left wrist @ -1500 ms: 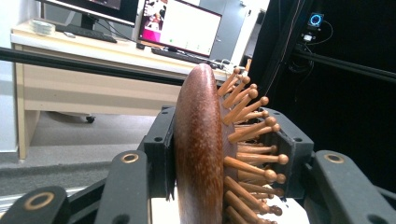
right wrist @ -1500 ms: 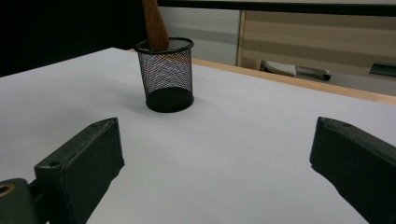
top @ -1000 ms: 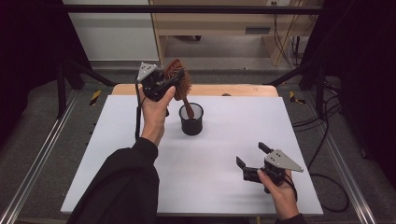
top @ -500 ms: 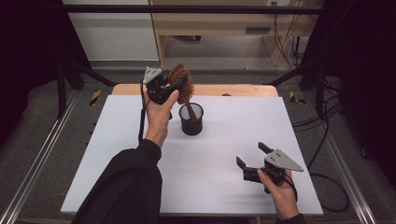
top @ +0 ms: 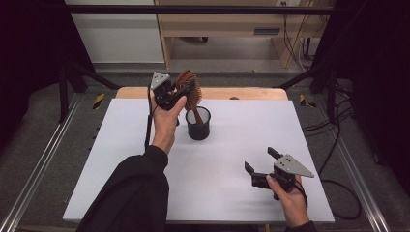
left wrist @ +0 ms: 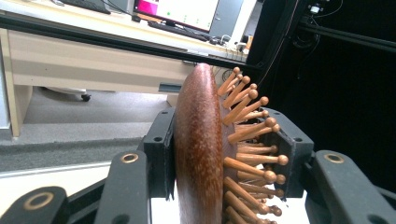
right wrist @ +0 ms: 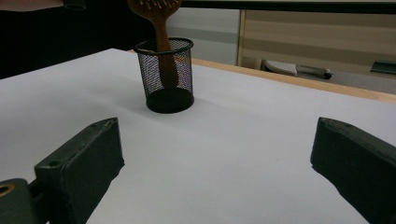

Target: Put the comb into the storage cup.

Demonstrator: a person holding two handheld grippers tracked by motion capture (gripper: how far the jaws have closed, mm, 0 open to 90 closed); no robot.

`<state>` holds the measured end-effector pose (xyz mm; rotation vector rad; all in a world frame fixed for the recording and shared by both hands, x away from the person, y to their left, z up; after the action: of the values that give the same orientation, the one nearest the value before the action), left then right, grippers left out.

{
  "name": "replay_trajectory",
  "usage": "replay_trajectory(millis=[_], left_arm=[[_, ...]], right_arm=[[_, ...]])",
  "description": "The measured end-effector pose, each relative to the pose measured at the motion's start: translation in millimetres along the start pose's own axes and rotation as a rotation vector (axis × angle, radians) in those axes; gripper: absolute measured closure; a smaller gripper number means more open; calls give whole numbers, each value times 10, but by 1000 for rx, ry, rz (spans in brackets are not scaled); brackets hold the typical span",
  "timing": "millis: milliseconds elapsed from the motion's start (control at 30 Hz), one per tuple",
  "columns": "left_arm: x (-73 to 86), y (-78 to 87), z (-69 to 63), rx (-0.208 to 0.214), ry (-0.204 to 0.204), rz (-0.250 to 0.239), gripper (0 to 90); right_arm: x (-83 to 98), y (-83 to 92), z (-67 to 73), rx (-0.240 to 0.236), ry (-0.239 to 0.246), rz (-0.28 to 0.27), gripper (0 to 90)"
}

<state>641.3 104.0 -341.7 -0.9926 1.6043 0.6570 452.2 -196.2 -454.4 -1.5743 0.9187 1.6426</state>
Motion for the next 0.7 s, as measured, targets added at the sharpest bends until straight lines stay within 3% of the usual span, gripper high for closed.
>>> replay_trajectory(millis=[700], left_arm=[[92, -11, -19, 5, 0, 16, 504]], right_arm=[[4, -4, 11, -4, -4, 1, 32]])
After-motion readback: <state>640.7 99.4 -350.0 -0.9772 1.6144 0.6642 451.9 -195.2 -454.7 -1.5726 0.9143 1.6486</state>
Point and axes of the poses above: each handheld gripper's, and its own axes: y roughly backward along the jaws, x roughly out of its underside, z roughly to its left, the point moved 4 cm from there along -y, roughly forward along the jaws, and after that the axes turned 11 degrees about -z, right-handed, at the moved point
